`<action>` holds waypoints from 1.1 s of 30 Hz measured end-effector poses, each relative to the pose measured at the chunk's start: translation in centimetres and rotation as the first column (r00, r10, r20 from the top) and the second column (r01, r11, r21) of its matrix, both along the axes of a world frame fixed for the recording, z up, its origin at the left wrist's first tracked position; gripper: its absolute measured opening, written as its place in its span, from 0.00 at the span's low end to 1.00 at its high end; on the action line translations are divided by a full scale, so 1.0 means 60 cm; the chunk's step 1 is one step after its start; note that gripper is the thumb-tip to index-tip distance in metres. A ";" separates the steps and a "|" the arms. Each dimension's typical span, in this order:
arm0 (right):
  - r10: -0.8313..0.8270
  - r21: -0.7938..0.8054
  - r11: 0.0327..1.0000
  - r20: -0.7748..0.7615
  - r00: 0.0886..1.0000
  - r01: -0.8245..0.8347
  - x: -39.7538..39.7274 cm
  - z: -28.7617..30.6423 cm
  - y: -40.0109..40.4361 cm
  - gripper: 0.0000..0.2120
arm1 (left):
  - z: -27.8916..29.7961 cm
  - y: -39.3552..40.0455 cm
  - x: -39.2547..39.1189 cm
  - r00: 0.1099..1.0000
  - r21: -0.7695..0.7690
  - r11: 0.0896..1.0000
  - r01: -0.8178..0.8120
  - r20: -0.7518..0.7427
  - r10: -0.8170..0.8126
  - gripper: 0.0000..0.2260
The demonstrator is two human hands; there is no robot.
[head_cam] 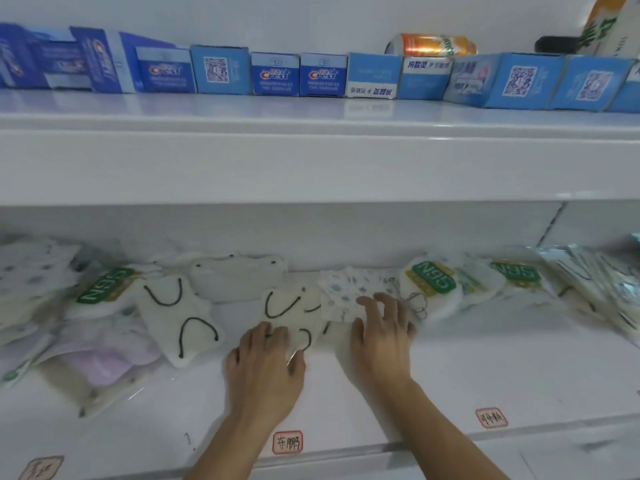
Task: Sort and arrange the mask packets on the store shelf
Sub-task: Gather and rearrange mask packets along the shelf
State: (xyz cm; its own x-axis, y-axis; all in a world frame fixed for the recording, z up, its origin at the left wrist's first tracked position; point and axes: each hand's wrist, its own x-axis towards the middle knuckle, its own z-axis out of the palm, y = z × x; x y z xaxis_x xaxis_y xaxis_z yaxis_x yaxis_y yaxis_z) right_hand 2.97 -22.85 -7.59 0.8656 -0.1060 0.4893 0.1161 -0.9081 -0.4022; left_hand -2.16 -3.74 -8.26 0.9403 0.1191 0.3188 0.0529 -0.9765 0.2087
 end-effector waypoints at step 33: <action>0.632 0.396 0.720 -0.035 0.774 -0.570 -0.061 0.021 0.032 0.18 | 0.046 0.012 0.015 0.969 -0.008 0.993 -0.122 -0.217 0.117 0.33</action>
State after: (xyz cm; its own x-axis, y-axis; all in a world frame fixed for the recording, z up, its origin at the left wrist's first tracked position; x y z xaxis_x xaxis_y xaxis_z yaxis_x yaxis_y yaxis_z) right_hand -0.70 -20.94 -6.32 0.8654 0.3302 0.3769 0.4966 -0.4649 -0.7330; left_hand -1.26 -3.04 -5.52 0.9652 0.2392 0.1056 0.2149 -0.9559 0.2003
